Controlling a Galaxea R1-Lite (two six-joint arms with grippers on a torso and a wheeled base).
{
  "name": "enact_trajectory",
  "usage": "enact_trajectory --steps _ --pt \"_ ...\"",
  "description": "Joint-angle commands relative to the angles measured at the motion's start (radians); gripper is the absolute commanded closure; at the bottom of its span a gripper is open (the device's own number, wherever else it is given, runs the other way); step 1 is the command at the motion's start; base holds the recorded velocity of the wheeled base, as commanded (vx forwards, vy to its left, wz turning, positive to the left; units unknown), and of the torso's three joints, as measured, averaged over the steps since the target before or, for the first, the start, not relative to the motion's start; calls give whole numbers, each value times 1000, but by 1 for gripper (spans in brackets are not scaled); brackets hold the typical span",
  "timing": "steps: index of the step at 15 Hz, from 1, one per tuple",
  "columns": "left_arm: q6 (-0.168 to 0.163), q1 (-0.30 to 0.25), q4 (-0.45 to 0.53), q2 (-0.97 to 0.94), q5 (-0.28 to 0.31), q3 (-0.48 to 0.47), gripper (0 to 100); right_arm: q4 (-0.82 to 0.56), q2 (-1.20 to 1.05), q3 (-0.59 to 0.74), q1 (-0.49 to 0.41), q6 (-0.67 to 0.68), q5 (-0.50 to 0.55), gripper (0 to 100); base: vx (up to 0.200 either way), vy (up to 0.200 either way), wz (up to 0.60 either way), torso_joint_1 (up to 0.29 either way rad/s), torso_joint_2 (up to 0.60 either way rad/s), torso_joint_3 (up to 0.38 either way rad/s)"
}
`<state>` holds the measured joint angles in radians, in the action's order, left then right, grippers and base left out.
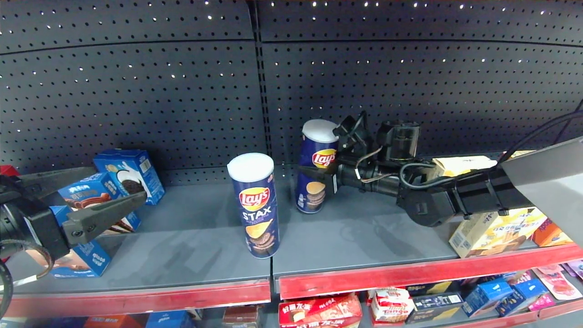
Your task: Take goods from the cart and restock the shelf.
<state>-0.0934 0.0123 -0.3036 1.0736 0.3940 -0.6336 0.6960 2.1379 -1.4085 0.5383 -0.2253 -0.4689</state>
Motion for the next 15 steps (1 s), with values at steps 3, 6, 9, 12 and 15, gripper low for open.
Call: enact_trajectory --steps 3,6,9,12,15 --pt "0 0 0 -6 0 2 0 -19 17 -10 19 1 84 100 0 0 0 0 0 0" --pt "1 0 0 -11 0 2 0 -16 33 -24 22 1 98 100 0 0 0 0 0 0" --pt "1 0 0 -11 0 5 0 -21 36 -29 28 3 110 100 0 0 0 0 0 0" --pt "1 1 0 -11 2 6 0 -24 53 -53 28 4 131 100 0 0 0 0 0 0" --pt "1 1 0 -11 2 8 0 -85 51 -83 31 4 135 100 0 0 0 0 0 0"
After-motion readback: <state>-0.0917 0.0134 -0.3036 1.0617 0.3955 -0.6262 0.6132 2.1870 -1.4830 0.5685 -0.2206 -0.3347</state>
